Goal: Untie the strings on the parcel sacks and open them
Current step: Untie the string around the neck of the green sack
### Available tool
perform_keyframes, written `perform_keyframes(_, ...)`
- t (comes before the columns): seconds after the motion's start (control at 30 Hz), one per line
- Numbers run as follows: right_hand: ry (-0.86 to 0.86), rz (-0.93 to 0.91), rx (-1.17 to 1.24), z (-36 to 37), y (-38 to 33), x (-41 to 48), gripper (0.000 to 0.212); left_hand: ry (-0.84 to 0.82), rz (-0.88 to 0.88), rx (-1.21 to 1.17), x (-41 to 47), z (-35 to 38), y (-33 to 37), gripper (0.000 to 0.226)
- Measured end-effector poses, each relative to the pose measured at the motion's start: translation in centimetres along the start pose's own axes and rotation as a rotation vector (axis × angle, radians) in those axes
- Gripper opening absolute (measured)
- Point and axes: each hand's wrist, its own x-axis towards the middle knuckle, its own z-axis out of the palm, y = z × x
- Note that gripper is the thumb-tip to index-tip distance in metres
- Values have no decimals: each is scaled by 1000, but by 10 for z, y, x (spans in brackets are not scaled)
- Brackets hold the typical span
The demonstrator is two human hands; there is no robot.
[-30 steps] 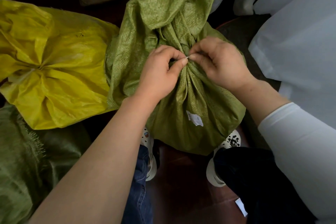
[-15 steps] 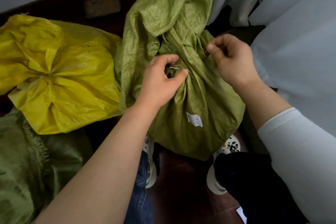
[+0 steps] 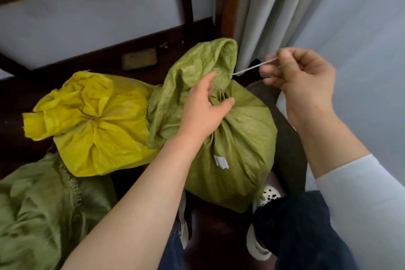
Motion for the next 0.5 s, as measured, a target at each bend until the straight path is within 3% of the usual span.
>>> perform_keyframes(0.1,-51,-1,68,4,-32,-13,16,12,141,-47,-9,-13,35,69)
perform_keyframes(0.27,-105,-19,148,13,-85,-28,11,99,276,288,-22,-46,77,24)
perform_keyframes(0.5,-63,-64,349,48,-162,-26,8,237,326,254,-33,-110,135,14)
